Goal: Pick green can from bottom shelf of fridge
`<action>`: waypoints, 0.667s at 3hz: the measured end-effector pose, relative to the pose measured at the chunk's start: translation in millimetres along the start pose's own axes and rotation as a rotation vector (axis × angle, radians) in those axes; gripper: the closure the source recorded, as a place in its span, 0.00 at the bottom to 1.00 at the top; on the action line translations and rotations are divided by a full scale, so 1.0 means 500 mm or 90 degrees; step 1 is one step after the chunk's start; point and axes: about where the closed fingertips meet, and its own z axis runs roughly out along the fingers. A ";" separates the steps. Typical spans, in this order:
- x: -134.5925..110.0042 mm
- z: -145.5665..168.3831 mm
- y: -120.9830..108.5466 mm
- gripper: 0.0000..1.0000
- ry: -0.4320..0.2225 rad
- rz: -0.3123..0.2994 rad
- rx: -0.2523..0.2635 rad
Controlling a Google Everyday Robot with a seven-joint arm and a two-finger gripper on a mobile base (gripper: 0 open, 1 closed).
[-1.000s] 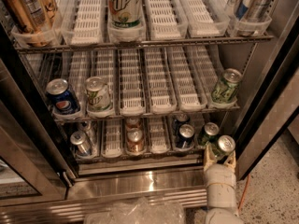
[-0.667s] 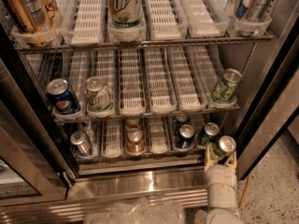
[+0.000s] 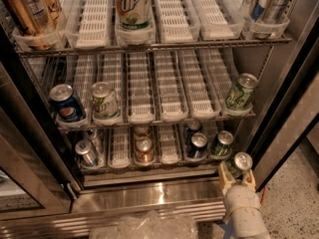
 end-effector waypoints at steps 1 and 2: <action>0.006 0.001 0.014 1.00 0.008 0.003 -0.017; 0.006 0.001 0.014 1.00 0.008 0.003 -0.017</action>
Offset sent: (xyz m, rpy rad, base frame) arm 0.0004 0.0079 -0.0028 0.0075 0.0115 0.0310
